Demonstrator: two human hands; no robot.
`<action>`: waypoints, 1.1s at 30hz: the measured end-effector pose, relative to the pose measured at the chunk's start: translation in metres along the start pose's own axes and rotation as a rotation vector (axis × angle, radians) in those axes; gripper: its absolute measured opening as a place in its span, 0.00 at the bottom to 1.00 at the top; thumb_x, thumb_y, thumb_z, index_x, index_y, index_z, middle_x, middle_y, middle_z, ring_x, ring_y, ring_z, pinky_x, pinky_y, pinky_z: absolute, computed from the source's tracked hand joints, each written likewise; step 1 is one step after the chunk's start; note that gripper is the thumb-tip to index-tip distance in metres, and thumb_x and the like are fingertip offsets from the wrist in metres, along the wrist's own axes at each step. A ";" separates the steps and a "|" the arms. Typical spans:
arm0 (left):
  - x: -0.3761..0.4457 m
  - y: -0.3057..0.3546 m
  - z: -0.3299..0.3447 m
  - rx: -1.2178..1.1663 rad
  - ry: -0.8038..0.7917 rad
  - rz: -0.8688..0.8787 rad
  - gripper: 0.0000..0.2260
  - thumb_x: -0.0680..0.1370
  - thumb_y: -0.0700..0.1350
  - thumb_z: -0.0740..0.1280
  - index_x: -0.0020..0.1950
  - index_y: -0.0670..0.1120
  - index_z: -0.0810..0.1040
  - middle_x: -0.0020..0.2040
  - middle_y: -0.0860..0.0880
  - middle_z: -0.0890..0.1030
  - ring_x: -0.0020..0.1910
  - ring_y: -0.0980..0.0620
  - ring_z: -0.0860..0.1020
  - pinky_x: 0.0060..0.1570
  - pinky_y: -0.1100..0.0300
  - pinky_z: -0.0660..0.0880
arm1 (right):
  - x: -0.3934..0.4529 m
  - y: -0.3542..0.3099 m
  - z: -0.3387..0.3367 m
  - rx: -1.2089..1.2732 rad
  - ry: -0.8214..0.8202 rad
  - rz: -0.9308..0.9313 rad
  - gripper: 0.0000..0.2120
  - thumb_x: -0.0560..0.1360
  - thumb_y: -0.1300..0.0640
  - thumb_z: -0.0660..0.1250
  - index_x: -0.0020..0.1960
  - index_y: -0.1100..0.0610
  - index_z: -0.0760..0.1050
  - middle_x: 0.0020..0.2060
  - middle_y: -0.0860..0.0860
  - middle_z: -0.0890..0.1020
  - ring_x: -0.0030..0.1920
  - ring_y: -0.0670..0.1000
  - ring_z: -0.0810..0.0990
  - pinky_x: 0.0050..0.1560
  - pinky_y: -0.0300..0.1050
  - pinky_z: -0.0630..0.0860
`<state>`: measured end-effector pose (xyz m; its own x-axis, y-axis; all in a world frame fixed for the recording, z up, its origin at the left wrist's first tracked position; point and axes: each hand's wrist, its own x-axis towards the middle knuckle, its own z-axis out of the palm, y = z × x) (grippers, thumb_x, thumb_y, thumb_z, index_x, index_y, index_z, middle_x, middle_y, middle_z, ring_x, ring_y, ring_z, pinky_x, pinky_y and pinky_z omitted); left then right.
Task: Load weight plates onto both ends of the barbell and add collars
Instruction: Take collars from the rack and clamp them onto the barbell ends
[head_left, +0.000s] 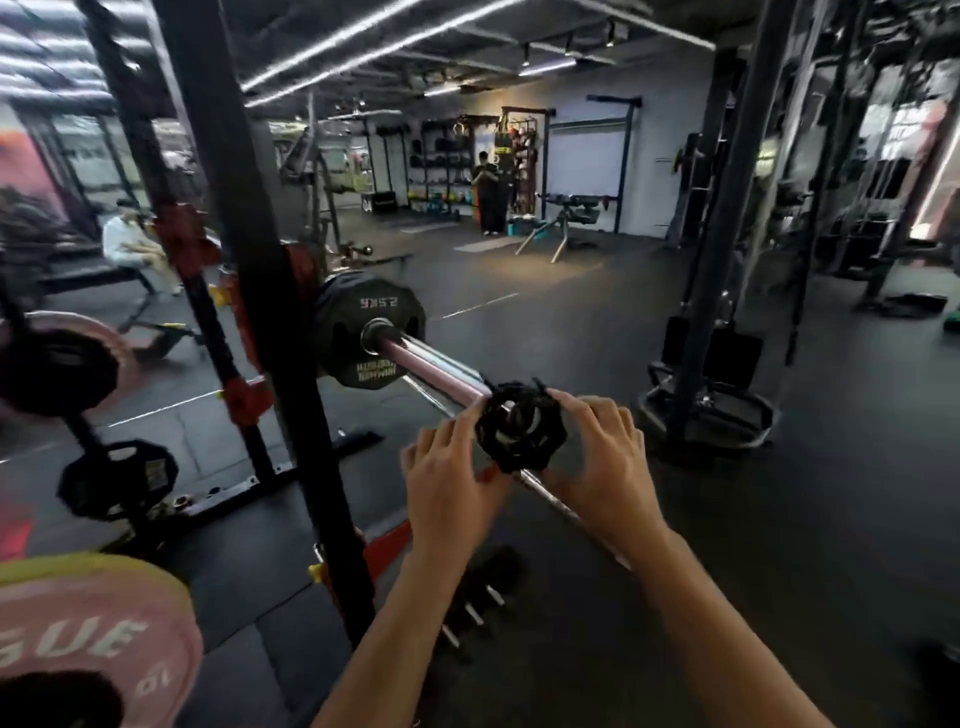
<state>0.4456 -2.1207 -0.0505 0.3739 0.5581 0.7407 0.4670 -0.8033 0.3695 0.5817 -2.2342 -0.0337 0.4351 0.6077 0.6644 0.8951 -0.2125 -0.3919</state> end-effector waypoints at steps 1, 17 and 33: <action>0.000 0.006 0.005 0.010 0.025 -0.027 0.39 0.60 0.57 0.82 0.68 0.52 0.73 0.55 0.51 0.82 0.55 0.47 0.78 0.52 0.50 0.71 | 0.005 0.007 0.001 0.021 -0.018 -0.013 0.35 0.66 0.42 0.74 0.71 0.42 0.67 0.58 0.46 0.73 0.58 0.50 0.69 0.55 0.48 0.66; -0.019 0.046 0.021 0.314 0.082 -0.302 0.36 0.66 0.58 0.79 0.69 0.49 0.70 0.61 0.51 0.79 0.60 0.48 0.76 0.58 0.56 0.66 | 0.047 0.065 0.035 0.314 -0.206 -0.274 0.40 0.64 0.54 0.76 0.73 0.46 0.65 0.57 0.50 0.74 0.58 0.54 0.71 0.56 0.54 0.71; 0.014 0.031 0.036 0.381 0.092 -0.305 0.27 0.66 0.47 0.78 0.64 0.49 0.78 0.51 0.53 0.82 0.52 0.48 0.76 0.52 0.60 0.64 | 0.093 0.081 0.054 0.357 -0.427 -0.417 0.42 0.62 0.33 0.72 0.73 0.43 0.65 0.62 0.48 0.72 0.62 0.51 0.66 0.57 0.50 0.66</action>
<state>0.4946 -2.1304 -0.0484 0.1102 0.7217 0.6833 0.8104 -0.4633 0.3586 0.6895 -2.1540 -0.0378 -0.0803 0.8473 0.5250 0.8607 0.3246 -0.3922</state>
